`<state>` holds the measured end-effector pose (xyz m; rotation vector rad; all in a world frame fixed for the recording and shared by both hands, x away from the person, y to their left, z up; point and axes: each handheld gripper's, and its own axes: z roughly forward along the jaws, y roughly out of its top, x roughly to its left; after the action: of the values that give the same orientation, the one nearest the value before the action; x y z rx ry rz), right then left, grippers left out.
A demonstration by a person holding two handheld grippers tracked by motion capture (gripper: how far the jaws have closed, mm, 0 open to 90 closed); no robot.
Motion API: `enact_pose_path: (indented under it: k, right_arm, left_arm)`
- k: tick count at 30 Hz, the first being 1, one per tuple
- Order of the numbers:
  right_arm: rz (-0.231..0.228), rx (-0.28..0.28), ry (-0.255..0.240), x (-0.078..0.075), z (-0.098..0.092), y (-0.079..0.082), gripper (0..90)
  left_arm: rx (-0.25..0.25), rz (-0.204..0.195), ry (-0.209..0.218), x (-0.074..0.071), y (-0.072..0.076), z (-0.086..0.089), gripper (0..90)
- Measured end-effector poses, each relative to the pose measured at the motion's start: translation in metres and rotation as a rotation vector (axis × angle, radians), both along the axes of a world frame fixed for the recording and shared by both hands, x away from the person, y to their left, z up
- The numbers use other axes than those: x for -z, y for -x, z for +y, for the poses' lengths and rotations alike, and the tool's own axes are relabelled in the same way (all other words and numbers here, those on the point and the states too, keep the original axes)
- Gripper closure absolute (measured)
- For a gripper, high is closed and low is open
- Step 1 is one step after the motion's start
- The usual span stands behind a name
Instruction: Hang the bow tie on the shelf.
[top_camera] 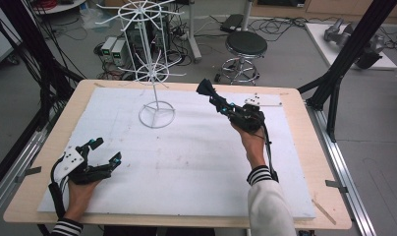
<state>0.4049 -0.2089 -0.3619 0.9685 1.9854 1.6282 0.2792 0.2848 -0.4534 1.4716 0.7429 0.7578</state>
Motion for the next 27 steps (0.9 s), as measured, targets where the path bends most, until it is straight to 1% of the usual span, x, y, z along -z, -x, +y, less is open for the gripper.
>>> enact_pose_path:
  k: [1, 3, 4, 7, 12, 16, 17, 20, 21, 24, 25, 27]
  right_arm:
    - [-0.009, 0.007, 0.004, -0.001, 0.0, 0.0, 81.5]
    - [-0.011, 0.015, -0.01, -0.002, 0.0, 0.001, 81.4]
    - [-0.013, 0.019, -0.008, -0.002, 0.0, 0.001, 81.4]
    - [-0.008, 0.014, -0.014, -0.003, 0.001, 0.0, 81.4]
    - [-0.023, 0.008, -0.016, -0.009, 0.005, -0.003, 81.4]
    - [-0.038, 0.007, -0.014, -0.015, 0.01, -0.005, 81.4]
    - [-0.034, 0.006, -0.017, -0.017, 0.011, -0.006, 81.4]
    - [-0.041, 0.007, -0.02, -0.021, 0.016, -0.008, 81.4]
    - [-0.041, 0.008, -0.014, -0.023, 0.018, -0.009, 81.4]
    - [-0.061, 0.01, -0.018, -0.029, 0.024, -0.011, 81.4]
    - [-0.058, 0.006, -0.022, -0.031, 0.025, -0.011, 81.4]
    - [-0.059, 0.005, -0.01, -0.034, 0.029, -0.013, 81.4]
  left_arm:
    - [0.0, 0.0, 0.0, 0.0, 0.0, 0.0, 14.5]
    - [0.001, 0.0, 0.0, 0.0, 0.0, 0.0, 14.5]
    - [0.0, 0.0, -0.001, 0.0, 0.0, 0.0, 14.5]
    - [0.0, -0.001, -0.001, 0.0, 0.0, 0.0, 14.5]
    - [0.0, -0.001, 0.0, 0.0, 0.0, 0.0, 14.5]
    - [0.0, 0.001, 0.004, 0.0, 0.0, 0.0, 14.5]
    - [0.0, 0.001, 0.005, 0.0, 0.0, 0.0, 14.5]
    - [0.0, 0.001, 0.006, 0.0, 0.0, 0.0, 14.5]
    - [0.001, 0.001, 0.005, 0.0, 0.0, 0.0, 14.5]
    - [0.0, 0.002, 0.006, 0.0, 0.0, 0.0, 14.5]
    - [0.001, 0.001, 0.006, 0.0, 0.0, 0.0, 14.5]
    - [0.0, 0.001, 0.006, 0.0, 0.0, 0.0, 14.5]
